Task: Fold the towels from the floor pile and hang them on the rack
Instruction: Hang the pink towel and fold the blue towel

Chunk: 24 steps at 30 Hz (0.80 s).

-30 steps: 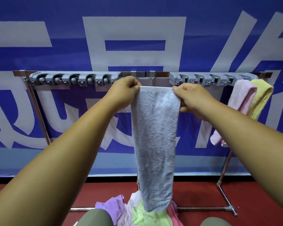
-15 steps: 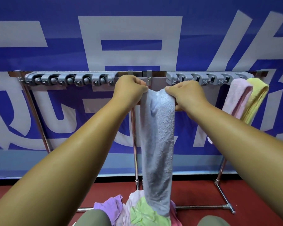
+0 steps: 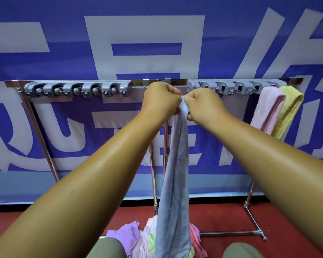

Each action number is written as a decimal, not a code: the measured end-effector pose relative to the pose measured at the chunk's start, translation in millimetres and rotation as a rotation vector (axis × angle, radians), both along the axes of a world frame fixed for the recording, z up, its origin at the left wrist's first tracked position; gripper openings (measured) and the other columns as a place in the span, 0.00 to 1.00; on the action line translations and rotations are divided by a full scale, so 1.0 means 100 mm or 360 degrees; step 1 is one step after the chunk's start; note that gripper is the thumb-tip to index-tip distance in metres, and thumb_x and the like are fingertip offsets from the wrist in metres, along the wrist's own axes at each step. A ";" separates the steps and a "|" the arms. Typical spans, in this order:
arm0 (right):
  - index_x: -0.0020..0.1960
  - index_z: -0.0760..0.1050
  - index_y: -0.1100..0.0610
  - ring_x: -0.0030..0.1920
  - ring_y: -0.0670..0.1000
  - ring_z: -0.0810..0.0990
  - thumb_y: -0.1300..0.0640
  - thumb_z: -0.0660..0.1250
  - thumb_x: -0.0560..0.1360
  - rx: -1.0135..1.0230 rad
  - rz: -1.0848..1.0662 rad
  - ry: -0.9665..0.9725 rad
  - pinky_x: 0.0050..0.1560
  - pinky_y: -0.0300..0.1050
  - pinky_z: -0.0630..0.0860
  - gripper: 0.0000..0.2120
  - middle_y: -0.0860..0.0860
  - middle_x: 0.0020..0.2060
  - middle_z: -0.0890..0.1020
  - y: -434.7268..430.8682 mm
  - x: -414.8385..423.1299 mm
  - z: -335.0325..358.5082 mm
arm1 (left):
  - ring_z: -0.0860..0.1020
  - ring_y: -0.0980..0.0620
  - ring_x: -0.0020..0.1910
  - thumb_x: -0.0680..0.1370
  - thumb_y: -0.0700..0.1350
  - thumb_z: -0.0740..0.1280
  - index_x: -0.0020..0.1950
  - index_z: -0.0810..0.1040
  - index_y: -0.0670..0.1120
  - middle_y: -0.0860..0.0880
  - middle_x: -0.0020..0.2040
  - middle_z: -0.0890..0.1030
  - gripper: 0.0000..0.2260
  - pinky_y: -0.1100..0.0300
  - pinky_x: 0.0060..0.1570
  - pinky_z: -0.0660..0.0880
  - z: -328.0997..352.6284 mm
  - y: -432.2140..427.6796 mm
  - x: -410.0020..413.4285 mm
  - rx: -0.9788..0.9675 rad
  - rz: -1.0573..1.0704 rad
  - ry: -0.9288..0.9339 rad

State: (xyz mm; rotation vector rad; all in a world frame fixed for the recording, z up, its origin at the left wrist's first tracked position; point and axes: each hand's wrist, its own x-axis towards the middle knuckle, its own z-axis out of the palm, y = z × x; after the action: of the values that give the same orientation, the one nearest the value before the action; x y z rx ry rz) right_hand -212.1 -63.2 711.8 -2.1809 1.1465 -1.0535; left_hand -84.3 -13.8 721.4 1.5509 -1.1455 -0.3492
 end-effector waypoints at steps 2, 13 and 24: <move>0.42 0.83 0.58 0.45 0.66 0.87 0.53 0.60 0.78 0.0111 0.0055 -0.0028 0.48 0.63 0.86 0.15 0.62 0.39 0.86 0.00 -0.01 -0.02 | 0.88 0.42 0.52 0.76 0.32 0.72 0.51 0.86 0.50 0.42 0.53 0.87 0.13 0.45 0.56 0.85 -0.01 -0.02 -0.02 -0.0009 -0.0024 -0.0006; 0.62 0.84 0.56 0.51 0.56 0.89 0.57 0.70 0.80 0.0569 0.0497 -0.0685 0.58 0.55 0.85 0.12 0.58 0.49 0.88 0.04 -0.14 0.02 | 0.85 0.56 0.47 0.73 0.45 0.80 0.56 0.82 0.49 0.53 0.46 0.86 0.14 0.55 0.52 0.84 -0.15 -0.02 -0.02 -0.0294 0.0053 -0.0138; 0.60 0.81 0.60 0.53 0.54 0.89 0.60 0.61 0.87 0.0541 0.0497 -0.0887 0.58 0.54 0.85 0.10 0.61 0.53 0.87 -0.01 -0.21 0.19 | 0.85 0.48 0.56 0.75 0.55 0.80 0.66 0.83 0.46 0.46 0.60 0.87 0.23 0.44 0.63 0.80 -0.44 0.15 0.28 0.0115 -0.0640 0.0407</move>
State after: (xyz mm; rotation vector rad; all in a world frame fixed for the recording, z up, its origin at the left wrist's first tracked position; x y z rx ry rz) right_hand -233.0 -64.5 730.7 -1.5890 0.6474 -1.1277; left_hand -56.0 0.9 677.5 1.2847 -1.2466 -0.8408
